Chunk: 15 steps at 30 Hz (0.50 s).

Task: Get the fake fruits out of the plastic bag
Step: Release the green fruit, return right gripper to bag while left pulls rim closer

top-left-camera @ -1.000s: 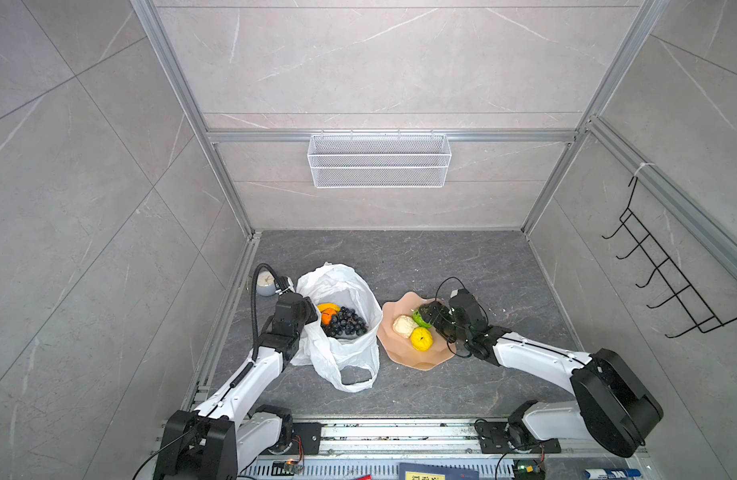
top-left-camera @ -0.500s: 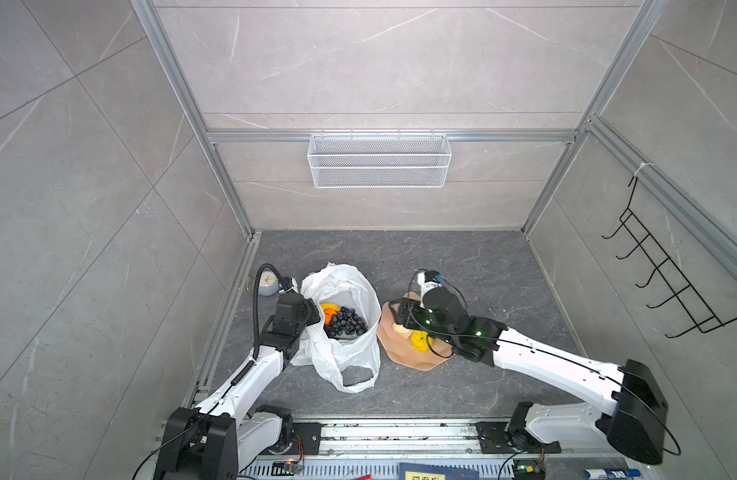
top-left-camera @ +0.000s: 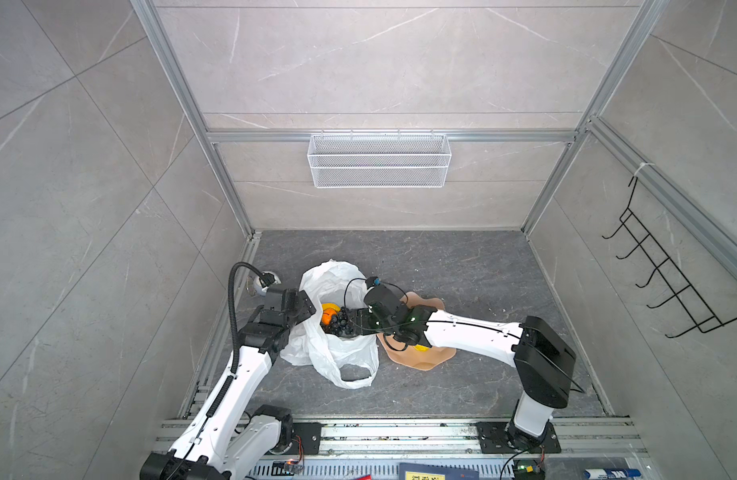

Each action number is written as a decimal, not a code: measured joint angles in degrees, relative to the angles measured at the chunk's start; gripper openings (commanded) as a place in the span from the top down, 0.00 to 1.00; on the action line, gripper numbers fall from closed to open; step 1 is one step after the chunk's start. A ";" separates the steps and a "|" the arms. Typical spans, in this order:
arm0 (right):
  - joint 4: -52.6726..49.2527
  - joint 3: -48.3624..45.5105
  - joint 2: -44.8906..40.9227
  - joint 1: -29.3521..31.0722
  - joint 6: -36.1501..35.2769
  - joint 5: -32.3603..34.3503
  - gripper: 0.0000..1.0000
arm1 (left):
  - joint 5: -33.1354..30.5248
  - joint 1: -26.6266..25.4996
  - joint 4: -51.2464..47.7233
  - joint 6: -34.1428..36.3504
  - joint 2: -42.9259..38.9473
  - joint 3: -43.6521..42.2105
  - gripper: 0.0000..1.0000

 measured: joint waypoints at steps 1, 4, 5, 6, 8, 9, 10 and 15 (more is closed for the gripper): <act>0.13 0.22 0.55 0.42 0.00 -0.20 0.36 | 0.83 -0.46 -1.36 -0.26 0.46 -0.02 0.10; 1.01 0.22 1.70 1.77 0.24 -1.09 0.36 | 3.56 -2.62 -4.09 -0.22 2.45 -0.02 0.07; 1.29 0.20 1.92 2.12 0.46 -1.29 0.36 | 4.35 -3.41 -4.52 -0.13 3.15 0.00 0.06; 1.88 0.02 2.10 2.51 0.68 -1.46 0.36 | 4.68 -4.48 -5.22 0.07 4.09 0.00 0.06; 3.02 -0.81 2.10 3.17 1.07 -1.68 0.36 | 4.57 -6.16 -6.62 0.13 5.84 0.15 0.05; 3.52 -1.18 2.10 3.37 1.20 -1.70 0.36 | 4.42 -6.69 -7.21 0.11 6.71 0.31 0.05; 4.02 -1.70 2.10 3.54 1.55 -1.70 0.36 | 4.04 -7.13 -8.09 0.00 8.04 0.55 0.05; 5.95 -4.55 2.10 4.17 2.71 -1.44 0.36 | -0.39 -6.80 -9.33 -3.04 10.58 -1.42 0.21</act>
